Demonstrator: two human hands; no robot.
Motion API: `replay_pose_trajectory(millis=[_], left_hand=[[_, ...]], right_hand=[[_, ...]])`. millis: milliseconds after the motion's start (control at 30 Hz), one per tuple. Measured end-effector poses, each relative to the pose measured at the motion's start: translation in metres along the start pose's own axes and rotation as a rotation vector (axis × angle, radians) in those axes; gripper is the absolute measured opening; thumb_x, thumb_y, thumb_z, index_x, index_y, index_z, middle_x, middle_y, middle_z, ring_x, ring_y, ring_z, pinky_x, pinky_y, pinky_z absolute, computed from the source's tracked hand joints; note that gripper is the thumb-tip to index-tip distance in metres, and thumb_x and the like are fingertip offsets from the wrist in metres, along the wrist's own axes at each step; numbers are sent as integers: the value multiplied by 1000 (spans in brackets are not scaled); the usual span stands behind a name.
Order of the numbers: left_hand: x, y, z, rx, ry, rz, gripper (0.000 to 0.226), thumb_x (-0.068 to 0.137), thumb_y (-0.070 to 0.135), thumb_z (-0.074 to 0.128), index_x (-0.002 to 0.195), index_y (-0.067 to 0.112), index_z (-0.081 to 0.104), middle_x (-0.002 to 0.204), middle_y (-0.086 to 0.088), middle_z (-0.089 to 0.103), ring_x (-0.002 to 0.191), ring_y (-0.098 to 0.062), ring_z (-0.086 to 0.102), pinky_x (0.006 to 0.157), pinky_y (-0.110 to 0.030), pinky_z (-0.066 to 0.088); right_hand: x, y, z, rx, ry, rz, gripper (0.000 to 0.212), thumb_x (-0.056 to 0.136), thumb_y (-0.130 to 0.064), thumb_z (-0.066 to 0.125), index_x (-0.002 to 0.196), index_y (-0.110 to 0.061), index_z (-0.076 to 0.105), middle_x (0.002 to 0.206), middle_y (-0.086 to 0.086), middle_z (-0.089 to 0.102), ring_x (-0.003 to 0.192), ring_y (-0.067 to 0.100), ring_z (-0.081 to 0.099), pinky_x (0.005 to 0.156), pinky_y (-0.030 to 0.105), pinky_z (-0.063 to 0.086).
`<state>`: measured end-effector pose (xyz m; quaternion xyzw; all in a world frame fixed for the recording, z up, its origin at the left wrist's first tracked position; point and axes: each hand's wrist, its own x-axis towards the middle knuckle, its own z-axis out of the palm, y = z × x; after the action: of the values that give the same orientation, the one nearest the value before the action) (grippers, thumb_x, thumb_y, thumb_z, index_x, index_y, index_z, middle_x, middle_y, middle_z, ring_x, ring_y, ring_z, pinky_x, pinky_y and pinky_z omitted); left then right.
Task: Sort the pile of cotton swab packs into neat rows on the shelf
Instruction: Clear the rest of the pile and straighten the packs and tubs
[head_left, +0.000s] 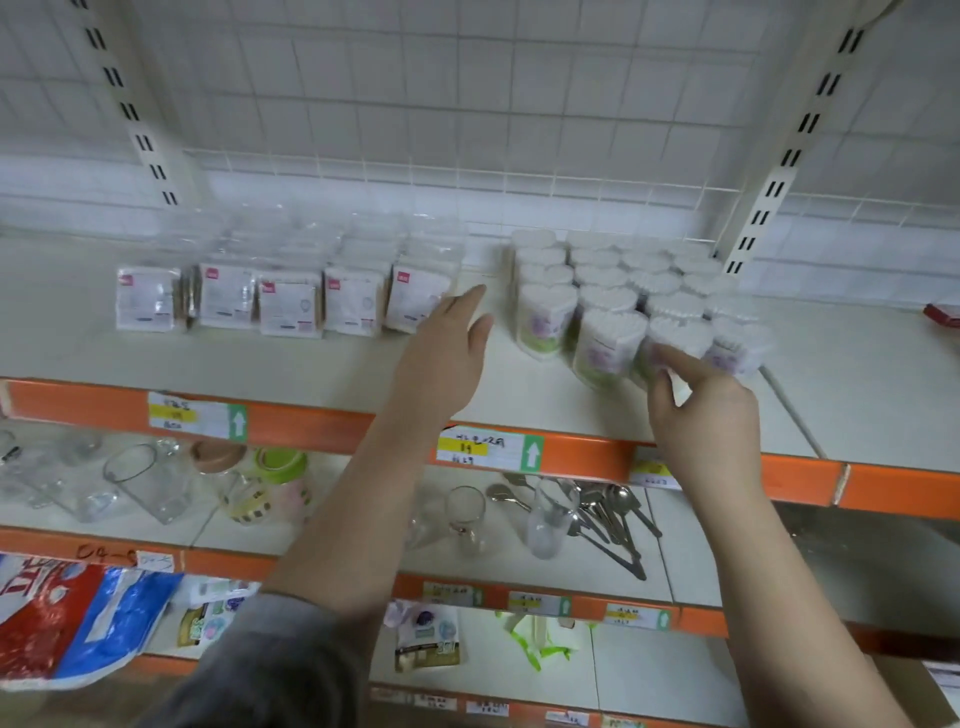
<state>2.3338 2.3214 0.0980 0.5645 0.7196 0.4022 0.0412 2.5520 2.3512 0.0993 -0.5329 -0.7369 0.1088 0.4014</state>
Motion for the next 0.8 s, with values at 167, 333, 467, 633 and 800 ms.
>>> replay_pose_trajectory(millis=[167, 333, 467, 633, 800], left_hand=[[-6, -58, -69, 39, -14, -96, 44, 101, 29, 37, 143, 16, 39, 139, -11, 47, 124, -26, 48, 104, -39, 38], [-30, -125, -152, 176, -4, -124, 42, 101, 27, 36, 140, 15, 42, 133, -16, 51, 118, -32, 50, 100, -39, 40], [-52, -183, -219, 258, 18, -160, 42, 100, 28, 39, 139, 14, 43, 133, -19, 50, 123, -33, 47, 102, -36, 35], [-85, -241, -293, 307, 34, -248, 42, 99, 29, 41, 138, 14, 44, 134, -18, 50, 123, -34, 46, 101, -38, 36], [-111, -291, -344, 297, 86, -329, 41, 99, 26, 41, 138, 12, 44, 134, -16, 49, 120, -30, 48, 97, -35, 37]], right_hand=[[-34, -62, 28, -14, -159, 53, 35, 92, -17, 51, 125, -18, 61, 85, 13, 65, 88, 32, 62, 73, 28, 40], [-82, -142, 84, 13, -256, 23, 41, 92, -14, 49, 133, -15, 52, 131, 10, 58, 116, 27, 55, 90, 26, 36], [-119, -209, 128, -37, -295, -10, 45, 93, -15, 49, 138, -9, 45, 141, 14, 47, 132, 25, 41, 100, 29, 31], [-158, -278, 174, 9, -371, -66, 48, 92, -16, 52, 139, -11, 44, 151, 11, 34, 140, 18, 31, 103, 22, 28], [-175, -337, 212, -3, -448, -130, 49, 92, -20, 51, 140, -13, 42, 152, 7, 32, 136, 20, 36, 103, 26, 31]])
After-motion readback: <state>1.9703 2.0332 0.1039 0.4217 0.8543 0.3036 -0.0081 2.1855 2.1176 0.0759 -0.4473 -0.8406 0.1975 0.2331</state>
